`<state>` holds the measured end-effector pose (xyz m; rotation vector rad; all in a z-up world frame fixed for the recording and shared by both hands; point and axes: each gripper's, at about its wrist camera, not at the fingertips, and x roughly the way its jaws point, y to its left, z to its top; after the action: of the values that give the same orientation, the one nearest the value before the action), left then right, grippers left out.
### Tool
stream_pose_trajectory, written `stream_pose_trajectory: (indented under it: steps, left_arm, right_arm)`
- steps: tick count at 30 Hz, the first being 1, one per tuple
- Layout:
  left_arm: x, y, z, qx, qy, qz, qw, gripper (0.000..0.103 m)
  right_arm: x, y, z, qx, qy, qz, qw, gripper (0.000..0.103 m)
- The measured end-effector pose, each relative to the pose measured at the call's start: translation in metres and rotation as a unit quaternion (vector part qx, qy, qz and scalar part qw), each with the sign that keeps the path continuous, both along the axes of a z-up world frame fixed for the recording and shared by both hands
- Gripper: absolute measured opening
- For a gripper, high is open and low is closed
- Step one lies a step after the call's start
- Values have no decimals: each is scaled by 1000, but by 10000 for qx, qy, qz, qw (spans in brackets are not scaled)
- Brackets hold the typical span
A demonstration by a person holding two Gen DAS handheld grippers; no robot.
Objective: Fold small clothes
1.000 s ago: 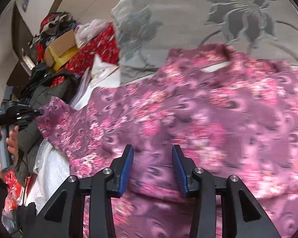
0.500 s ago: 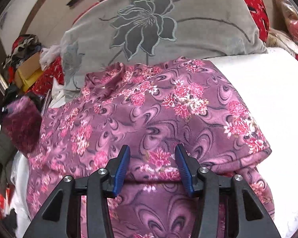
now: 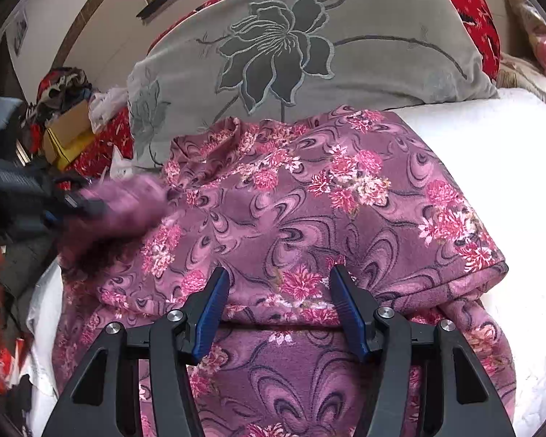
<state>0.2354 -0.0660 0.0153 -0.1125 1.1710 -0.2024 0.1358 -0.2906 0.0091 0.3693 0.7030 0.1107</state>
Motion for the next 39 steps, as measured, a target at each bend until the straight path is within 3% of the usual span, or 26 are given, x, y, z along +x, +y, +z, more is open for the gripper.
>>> stream_pose_trajectory:
  steps: [1,4,9,12,16,21,23,26,28,29,31,35,37,39]
  left_arm:
    - [-1,-3,-6,41,91,-32,9999,28]
    - [-12,-3,-5,25,35,-145,9999,30]
    - [-43,45,23,-746,13,-165,9971,33]
    - [-65,102,31,-1014,-273,354,9938,53]
    - [-57,154,1,-1196,158,1099,9866,52]
    - [-53,181,-31,-1933,553,1560,9671,51]
    - [-54,182,-31,-2060,532,1559,9646,51]
    - [-54,186,-32,-2167,570,1560,9620,52]
    - [-54,186,-32,-2185,563,1525,9622,52]
    - [-55,186,-32,-2173,555,1489,9631,52]
    - [-54,186,-33,-2129,536,1431,9651,52]
    - [-53,182,-32,-1969,479,1383,9694,53]
    - [-52,179,-33,-1885,436,1349,9718,53]
    - [-52,177,-32,-1826,408,1319,9734,53]
  right_arm:
    - [0,0,0,12,-2,5,10000,60]
    - [1,0,-1,47,-8,11,10000,60]
    - [4,1,3,-6,124,-1,9999,60]
    - [10,12,15,-314,405,-29,9987,61]
    - [11,47,47,-439,-48,444,9980,61]
    - [25,126,68,-1165,-237,1356,9836,65]
    - [32,151,64,-1575,-197,1542,9752,65]
    - [53,179,44,-2212,217,1616,9615,65]
    - [61,182,34,-2381,341,1555,9581,59]
    - [62,177,34,-2284,309,1487,9616,51]
    - [61,155,41,-1657,253,1286,9774,13]
    - [48,98,55,-821,93,600,9948,8]
    - [45,71,55,-501,169,299,9982,1]
    - [39,38,50,-190,295,-67,9994,1]
